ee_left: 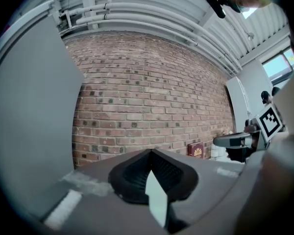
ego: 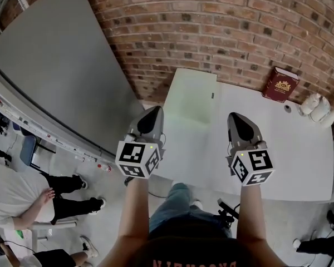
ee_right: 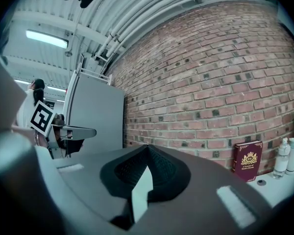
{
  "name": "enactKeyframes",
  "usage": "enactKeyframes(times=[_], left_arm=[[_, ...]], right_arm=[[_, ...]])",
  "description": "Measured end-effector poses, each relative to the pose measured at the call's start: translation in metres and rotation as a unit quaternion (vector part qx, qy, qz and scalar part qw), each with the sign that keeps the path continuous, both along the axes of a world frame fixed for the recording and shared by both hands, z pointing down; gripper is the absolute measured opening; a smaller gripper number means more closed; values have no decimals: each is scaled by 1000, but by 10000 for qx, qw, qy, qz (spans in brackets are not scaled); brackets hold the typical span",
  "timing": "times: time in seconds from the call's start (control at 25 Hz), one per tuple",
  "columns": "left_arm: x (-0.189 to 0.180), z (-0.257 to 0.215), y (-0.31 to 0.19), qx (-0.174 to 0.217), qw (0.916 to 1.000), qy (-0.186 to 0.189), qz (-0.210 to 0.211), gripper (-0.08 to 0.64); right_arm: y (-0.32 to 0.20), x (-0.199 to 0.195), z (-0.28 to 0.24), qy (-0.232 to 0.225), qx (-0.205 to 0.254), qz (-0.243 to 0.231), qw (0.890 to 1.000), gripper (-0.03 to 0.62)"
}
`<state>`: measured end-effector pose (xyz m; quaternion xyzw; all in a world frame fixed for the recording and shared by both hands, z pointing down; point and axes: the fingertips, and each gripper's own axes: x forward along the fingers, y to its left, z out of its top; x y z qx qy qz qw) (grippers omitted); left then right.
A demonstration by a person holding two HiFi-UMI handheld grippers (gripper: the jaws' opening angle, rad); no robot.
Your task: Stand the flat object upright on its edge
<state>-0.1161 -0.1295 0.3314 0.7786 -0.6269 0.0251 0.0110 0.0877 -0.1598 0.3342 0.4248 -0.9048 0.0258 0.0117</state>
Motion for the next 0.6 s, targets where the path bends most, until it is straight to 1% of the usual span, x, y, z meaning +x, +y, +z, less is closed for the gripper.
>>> enactKeyframes(times=[0.2,0.36,0.6], left_arm=[[-19,3,-35,-102,9998,-32,184,-4],[-38,12,-65,-191,9995,75,241,-5],[-62,29,-113,-398,9982,214,390,-3]], right_arm=[[-26,-20,3,85,-84,114,9999,-2],[-49,-34,8,185,-144,208,9995,0],[-83,-53,16,95,-291,360,9989,0]])
